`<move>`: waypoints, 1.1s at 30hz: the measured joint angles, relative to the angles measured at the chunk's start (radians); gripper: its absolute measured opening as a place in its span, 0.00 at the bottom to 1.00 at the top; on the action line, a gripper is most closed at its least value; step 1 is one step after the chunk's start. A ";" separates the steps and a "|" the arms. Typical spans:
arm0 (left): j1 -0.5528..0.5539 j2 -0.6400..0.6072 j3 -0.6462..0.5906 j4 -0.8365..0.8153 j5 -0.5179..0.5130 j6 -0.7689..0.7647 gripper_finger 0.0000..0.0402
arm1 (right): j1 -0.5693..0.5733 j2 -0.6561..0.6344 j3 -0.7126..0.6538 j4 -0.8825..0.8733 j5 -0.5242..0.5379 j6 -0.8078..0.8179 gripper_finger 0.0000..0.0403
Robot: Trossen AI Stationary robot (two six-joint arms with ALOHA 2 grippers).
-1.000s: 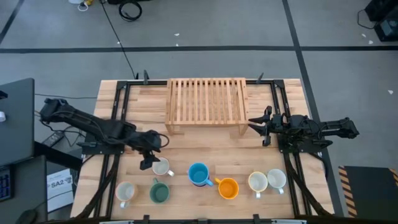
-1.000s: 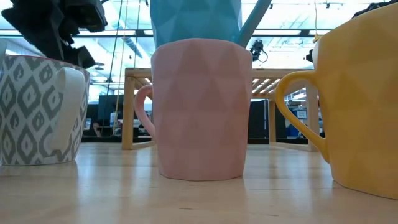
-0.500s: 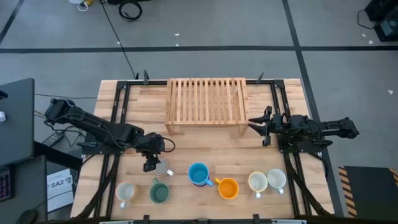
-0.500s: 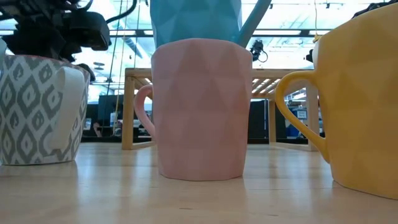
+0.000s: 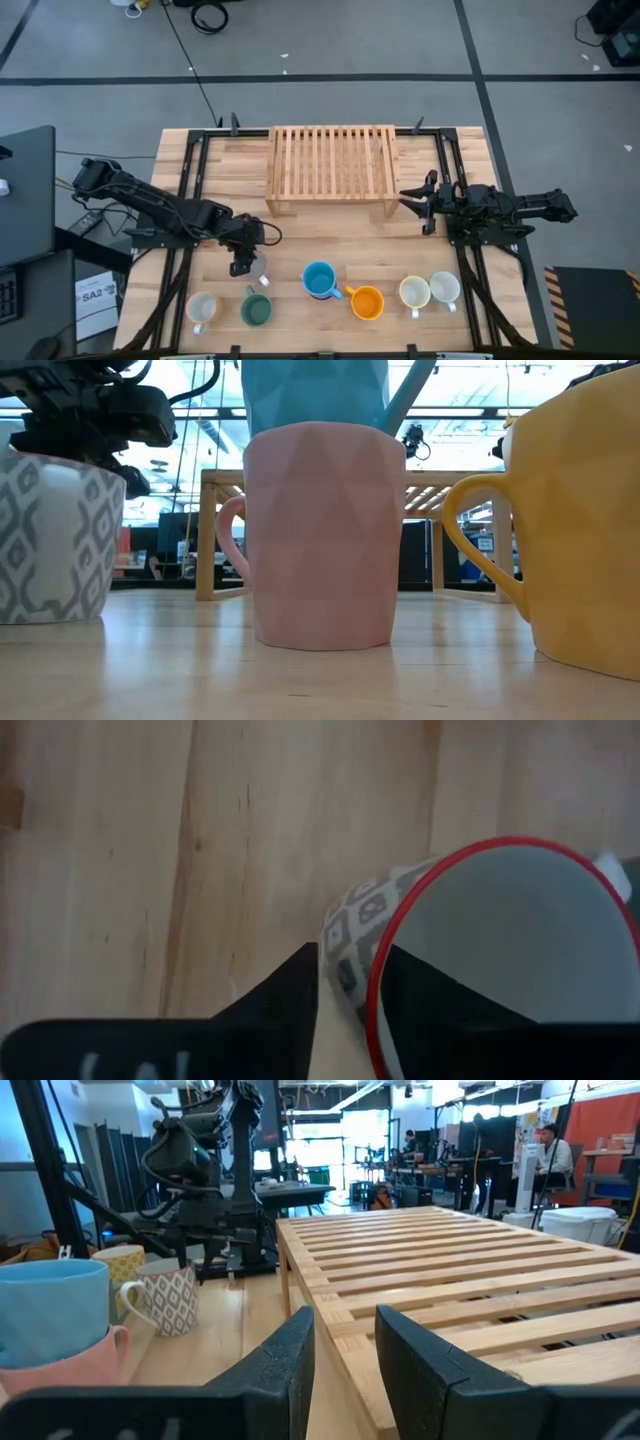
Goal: Place coffee mugs
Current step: Put the gray mug on the shelf
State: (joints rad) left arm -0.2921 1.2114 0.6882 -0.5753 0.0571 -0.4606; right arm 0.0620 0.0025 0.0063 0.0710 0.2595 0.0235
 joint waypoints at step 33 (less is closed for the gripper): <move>0.000 -0.001 0.131 -0.144 0.017 -0.026 0.09 | 0.000 0.000 0.000 0.004 0.000 0.000 0.28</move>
State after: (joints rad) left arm -0.2920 1.2106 0.8194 -0.7197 0.0742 -0.4862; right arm 0.0622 0.0029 0.0065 0.0746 0.2594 0.0231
